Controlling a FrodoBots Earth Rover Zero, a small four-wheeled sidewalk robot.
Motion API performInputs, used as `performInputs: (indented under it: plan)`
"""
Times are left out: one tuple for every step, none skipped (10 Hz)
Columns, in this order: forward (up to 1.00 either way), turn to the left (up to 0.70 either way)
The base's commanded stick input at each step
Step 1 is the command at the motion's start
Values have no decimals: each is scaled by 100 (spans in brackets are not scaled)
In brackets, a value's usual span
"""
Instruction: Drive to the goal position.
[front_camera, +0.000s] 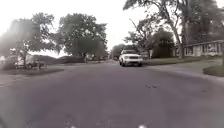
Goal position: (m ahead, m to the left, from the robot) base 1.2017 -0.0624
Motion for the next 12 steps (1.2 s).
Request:
performInputs:
  plan:
    - [100, 0]
    - [100, 0]
    - [100, -3]
    - [100, -6]
    - [100, -8]
    - [100, -11]
    - [100, -13]
    - [100, -16]
    - [100, -18]
    - [100, -21]
    - [100, -24]
    - [100, -26]
